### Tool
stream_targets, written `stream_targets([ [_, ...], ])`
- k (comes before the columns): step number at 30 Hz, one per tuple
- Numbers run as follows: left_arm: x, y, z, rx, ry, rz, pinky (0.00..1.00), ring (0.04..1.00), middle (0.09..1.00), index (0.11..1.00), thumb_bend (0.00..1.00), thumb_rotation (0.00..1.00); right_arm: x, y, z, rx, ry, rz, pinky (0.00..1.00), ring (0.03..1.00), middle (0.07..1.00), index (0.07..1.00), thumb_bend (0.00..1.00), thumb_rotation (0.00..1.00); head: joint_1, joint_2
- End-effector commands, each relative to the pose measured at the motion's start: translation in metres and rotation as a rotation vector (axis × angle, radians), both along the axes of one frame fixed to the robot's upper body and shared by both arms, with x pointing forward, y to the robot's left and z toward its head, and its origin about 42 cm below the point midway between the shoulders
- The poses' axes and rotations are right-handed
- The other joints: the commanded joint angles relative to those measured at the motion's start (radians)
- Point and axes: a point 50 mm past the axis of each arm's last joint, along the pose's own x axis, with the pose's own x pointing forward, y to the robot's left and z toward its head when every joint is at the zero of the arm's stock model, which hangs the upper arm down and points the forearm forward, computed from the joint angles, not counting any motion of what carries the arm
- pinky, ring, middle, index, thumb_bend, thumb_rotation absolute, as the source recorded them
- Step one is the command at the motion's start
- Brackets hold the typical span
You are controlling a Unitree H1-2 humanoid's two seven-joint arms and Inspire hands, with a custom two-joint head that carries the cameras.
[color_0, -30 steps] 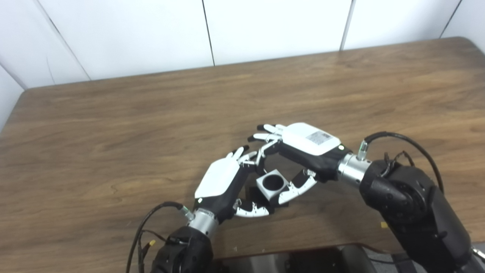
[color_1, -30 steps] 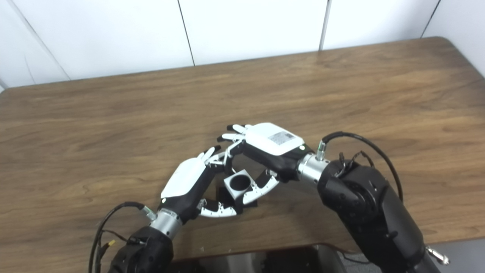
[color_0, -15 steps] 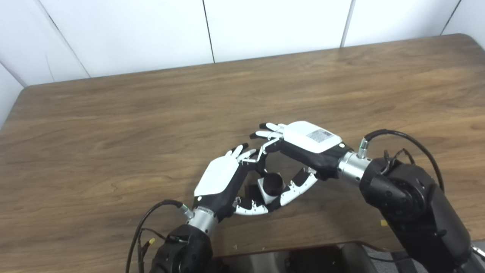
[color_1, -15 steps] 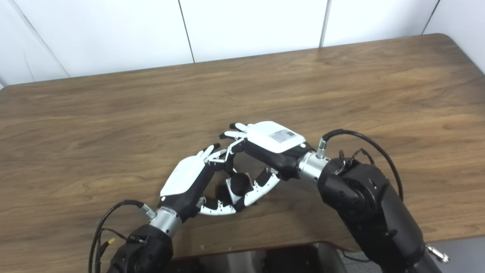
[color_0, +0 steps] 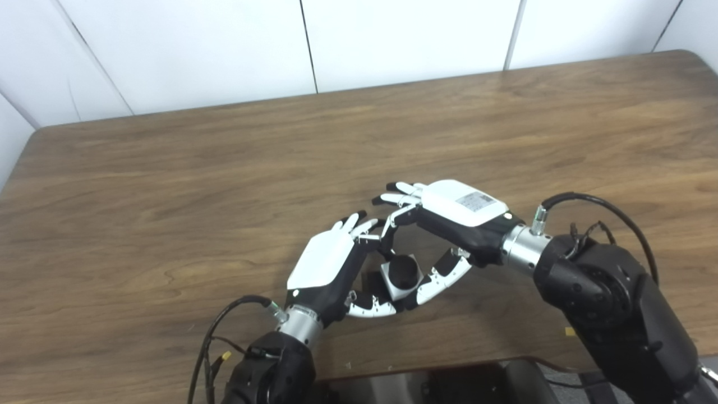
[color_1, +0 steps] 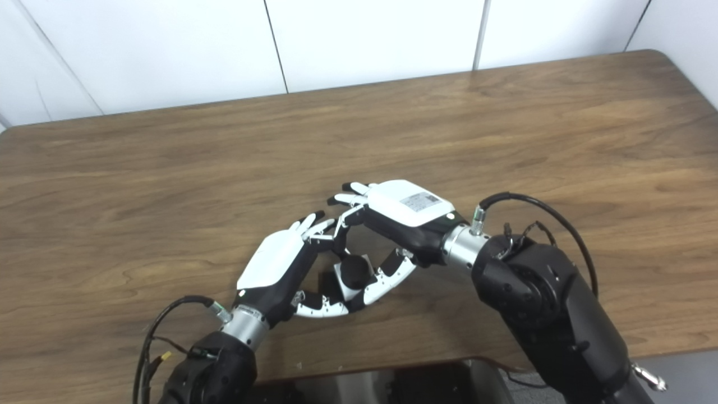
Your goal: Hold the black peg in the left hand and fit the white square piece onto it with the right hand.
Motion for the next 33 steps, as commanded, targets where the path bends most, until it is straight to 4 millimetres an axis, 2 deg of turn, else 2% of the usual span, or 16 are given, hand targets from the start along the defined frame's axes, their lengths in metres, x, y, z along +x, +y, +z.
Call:
stream_targets([
  [1, 0.006, 0.001, 0.007, 0.001, -0.029, 0.010, 1.00, 1.000, 0.929, 0.747, 0.81, 0.31, 0.002, -0.003, 0.013, 0.017, -0.066, -0.008, 0.99, 1.000, 0.941, 0.691, 0.91, 0.37, 0.002, -0.002],
  [5, 0.008, 0.002, 0.006, 0.019, -0.017, 0.015, 1.00, 1.000, 0.938, 0.814, 0.87, 0.37, 0.002, -0.007, 0.014, 0.020, -0.082, -0.021, 0.99, 1.000, 0.940, 0.692, 0.91, 0.37, 0.003, -0.002],
  [12, 0.009, 0.004, 0.007, 0.029, -0.004, 0.008, 1.00, 1.000, 0.957, 0.878, 0.93, 0.44, 0.005, -0.016, 0.016, 0.034, -0.099, -0.044, 0.98, 1.000, 0.943, 0.703, 0.90, 0.39, 0.003, -0.006],
  [16, 0.010, 0.007, 0.009, 0.027, -0.001, 0.004, 1.00, 1.000, 0.974, 0.965, 0.98, 0.49, 0.006, -0.020, 0.017, 0.055, -0.090, -0.065, 0.97, 1.000, 0.946, 0.759, 0.89, 0.40, 0.001, -0.009],
  [23, 0.011, 0.016, 0.012, -0.057, -0.005, 0.010, 1.00, 1.000, 1.000, 1.000, 1.00, 0.55, 0.007, -0.028, 0.018, 0.109, -0.085, -0.099, 0.94, 1.000, 0.947, 0.848, 0.89, 0.41, -0.004, -0.021],
  [26, 0.012, 0.023, 0.017, -0.127, -0.026, 0.048, 0.97, 1.000, 1.000, 1.000, 1.00, 0.65, 0.008, -0.037, 0.014, 0.216, -0.036, -0.122, 0.86, 1.000, 0.949, 0.966, 0.84, 0.50, -0.009, -0.029],
  [28, 0.011, 0.029, 0.022, -0.238, 0.010, 0.089, 0.96, 1.000, 1.000, 1.000, 0.99, 0.72, 0.009, -0.044, 0.008, 0.308, 0.018, -0.155, 0.86, 0.999, 0.969, 0.992, 0.79, 0.62, -0.012, -0.033],
  [31, 0.011, 0.039, 0.030, -0.399, -0.012, 0.136, 0.89, 0.997, 1.000, 1.000, 0.86, 0.94, 0.011, -0.051, -0.003, 0.481, 0.078, -0.235, 0.86, 0.961, 0.983, 1.000, 0.77, 0.84, -0.016, -0.040],
  [33, 0.014, 0.047, 0.034, -0.535, -0.038, 0.168, 0.96, 1.000, 1.000, 1.000, 0.78, 0.99, 0.013, -0.056, -0.012, 0.643, 0.130, -0.285, 0.93, 0.971, 0.990, 1.000, 0.70, 0.97, -0.021, -0.043],
])
